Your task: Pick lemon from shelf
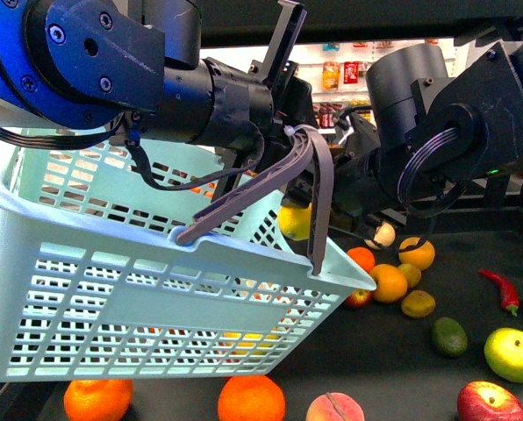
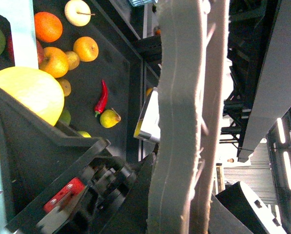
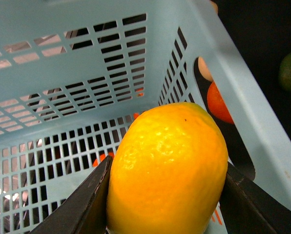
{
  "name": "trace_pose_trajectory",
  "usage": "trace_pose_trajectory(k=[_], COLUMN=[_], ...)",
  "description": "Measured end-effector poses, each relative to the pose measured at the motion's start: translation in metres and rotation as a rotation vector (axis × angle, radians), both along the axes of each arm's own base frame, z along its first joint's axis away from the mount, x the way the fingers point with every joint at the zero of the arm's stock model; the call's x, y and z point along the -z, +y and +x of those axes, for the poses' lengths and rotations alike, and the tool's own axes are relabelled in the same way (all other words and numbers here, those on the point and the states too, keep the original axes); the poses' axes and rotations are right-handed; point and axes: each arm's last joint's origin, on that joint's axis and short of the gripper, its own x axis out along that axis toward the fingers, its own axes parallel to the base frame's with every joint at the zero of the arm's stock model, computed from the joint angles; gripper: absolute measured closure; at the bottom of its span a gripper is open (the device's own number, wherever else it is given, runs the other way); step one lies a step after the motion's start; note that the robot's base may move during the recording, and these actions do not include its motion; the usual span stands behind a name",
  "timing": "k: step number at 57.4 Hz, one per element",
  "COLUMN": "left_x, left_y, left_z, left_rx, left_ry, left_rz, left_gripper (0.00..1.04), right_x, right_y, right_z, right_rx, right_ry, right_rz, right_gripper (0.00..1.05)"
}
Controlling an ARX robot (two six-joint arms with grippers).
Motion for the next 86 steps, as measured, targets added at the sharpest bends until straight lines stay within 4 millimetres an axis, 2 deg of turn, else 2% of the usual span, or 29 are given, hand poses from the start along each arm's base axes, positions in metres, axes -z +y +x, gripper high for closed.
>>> trace_pose_trajectory(k=[5,15,25,34,38,41,45,47,52,59,66,75,82,86], left_x=[0.000,0.000,0.000,0.000,0.000,0.000,0.000,0.000,0.000,0.000,0.000,0.000,0.000,0.000], left_y=[0.000,0.000,0.000,0.000,0.000,0.000,0.000,0.000,-0.001,0.000,0.000,0.000,0.000,0.000], left_z=[0.000,0.000,0.000,0.000,0.000,0.000,0.000,0.000,0.000,0.000,0.000,0.000,0.000,0.000], left_rx=[-0.001,0.001,0.001,-0.002,-0.004,-0.003,-0.001,-0.001,0.003,-0.002,-0.004,-0.002,0.000,0.000], left_ry=[0.000,0.001,0.002,0.002,0.002,0.002,0.001,0.001,0.006,0.005,0.005,0.006,0.005,0.006], left_rz=[0.000,-0.001,-0.002,0.000,-0.001,-0.001,0.001,0.000,-0.005,-0.004,-0.004,-0.005,-0.005,-0.005], left_gripper=[0.96,0.96,0.96,0.96,0.96,0.96,0.96,0.96,0.96,0.96,0.96,0.96,0.96,0.96], right_x=[0.001,0.002,-0.008,-0.042,-0.059,-0.065,-0.069,-0.069,-0.058,-0.039,-0.027,-0.021,-0.002,0.008], right_y=[0.002,-0.002,-0.027,-0.078,-0.105,-0.116,-0.121,-0.122,-0.120,-0.117,-0.112,-0.107,-0.107,-0.108], right_z=[-0.001,-0.002,-0.009,-0.031,-0.056,-0.076,-0.106,-0.127,-0.191,-0.250,-0.291,-0.328,-0.354,-0.361], right_rx=[-0.013,-0.006,0.104,0.319,0.424,0.474,0.498,0.514,0.549,0.594,0.619,0.661,0.383,0.347], right_ry=[-0.002,-0.015,-0.068,-0.216,-0.308,-0.356,-0.411,-0.442,-0.464,-0.437,-0.426,-0.443,-0.538,-0.571], right_rz=[0.006,0.012,-0.041,-0.165,-0.251,-0.300,-0.356,-0.395,-0.476,-0.553,-0.614,-0.645,-0.524,-0.495], right_gripper=[0.29,0.07,0.07,0.07,0.07,0.07,0.07,0.07,0.07,0.07,0.07,0.08,0.28,0.41])
